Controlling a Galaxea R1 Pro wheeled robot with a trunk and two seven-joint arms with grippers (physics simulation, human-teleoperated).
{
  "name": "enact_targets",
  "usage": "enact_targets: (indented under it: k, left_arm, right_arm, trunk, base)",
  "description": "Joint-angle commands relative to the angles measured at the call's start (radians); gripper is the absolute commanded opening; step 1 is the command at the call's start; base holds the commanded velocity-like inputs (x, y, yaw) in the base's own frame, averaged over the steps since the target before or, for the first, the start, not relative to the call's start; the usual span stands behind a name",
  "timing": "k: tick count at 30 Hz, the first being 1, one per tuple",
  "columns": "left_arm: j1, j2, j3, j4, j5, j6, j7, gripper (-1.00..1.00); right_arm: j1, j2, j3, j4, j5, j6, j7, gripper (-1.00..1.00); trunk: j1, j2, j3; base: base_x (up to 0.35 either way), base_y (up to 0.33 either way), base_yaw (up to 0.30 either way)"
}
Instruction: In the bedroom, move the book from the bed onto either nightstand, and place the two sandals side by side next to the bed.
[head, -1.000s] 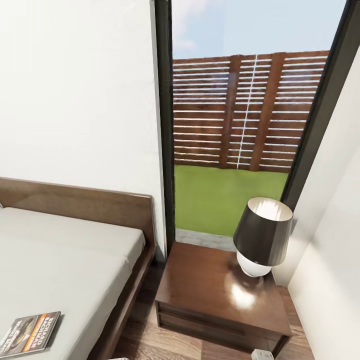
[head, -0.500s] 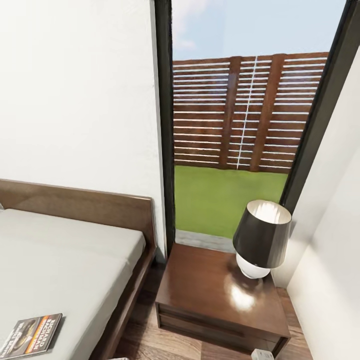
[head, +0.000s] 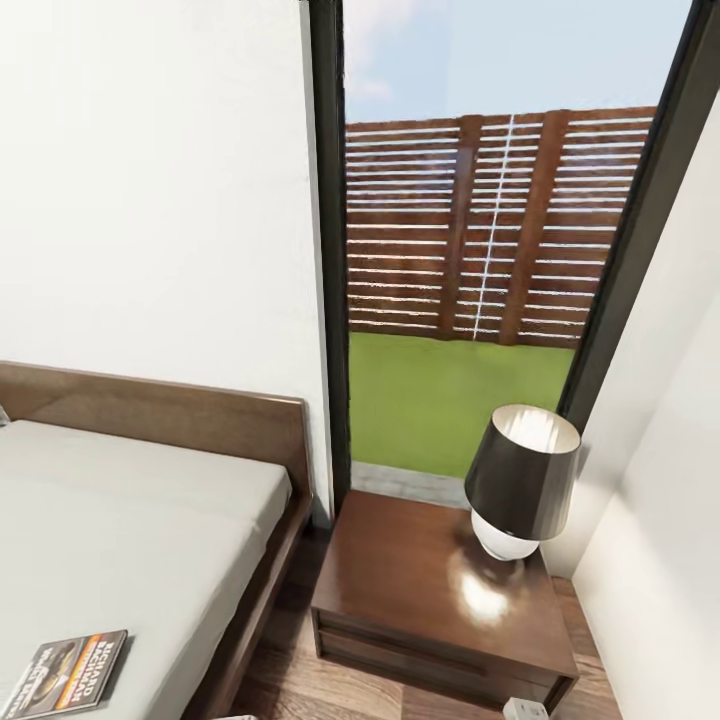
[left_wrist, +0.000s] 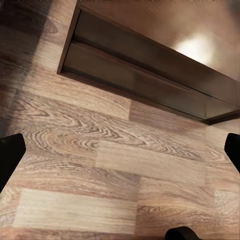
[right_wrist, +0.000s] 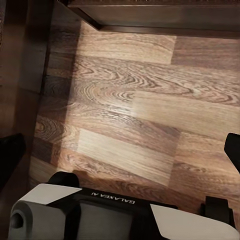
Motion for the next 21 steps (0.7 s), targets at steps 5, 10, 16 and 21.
enact_targets:
  k: [5, 10, 16, 21]
  left_arm:
    - [-0.001, 0.0, 0.008, 0.002, 0.002, 0.001, -0.008, 1.0]
    - [-0.001, 0.0, 0.008, 0.002, 0.002, 0.001, -0.008, 1.0]
    - [-0.001, 0.0, 0.008, 0.002, 0.002, 0.001, -0.008, 1.0]
    - [-0.001, -0.001, 0.008, 0.001, 0.002, 0.001, -0.008, 1.0]
  right_arm:
    - [-0.001, 0.0, -0.002, 0.0, -0.007, 0.003, 0.004, 1.0]
    - [-0.001, 0.0, -0.002, 0.0, -0.005, 0.003, 0.003, 1.0]
    - [-0.001, 0.0, -0.002, 0.0, -0.005, 0.003, 0.002, 1.0]
    - [-0.001, 0.0, -0.002, 0.001, -0.005, 0.002, 0.002, 1.0]
  trunk:
    - [-0.019, 0.034, 0.015]
    - [-0.038, 0.069, 0.03]
    - [-0.061, 0.111, 0.049]
    - [-0.081, 0.146, 0.065]
  base:
    - [0.0, 0.0, 0.0]
    - [0.0, 0.0, 0.0]
    - [0.0, 0.0, 0.0]
    - [0.0, 0.0, 0.0]
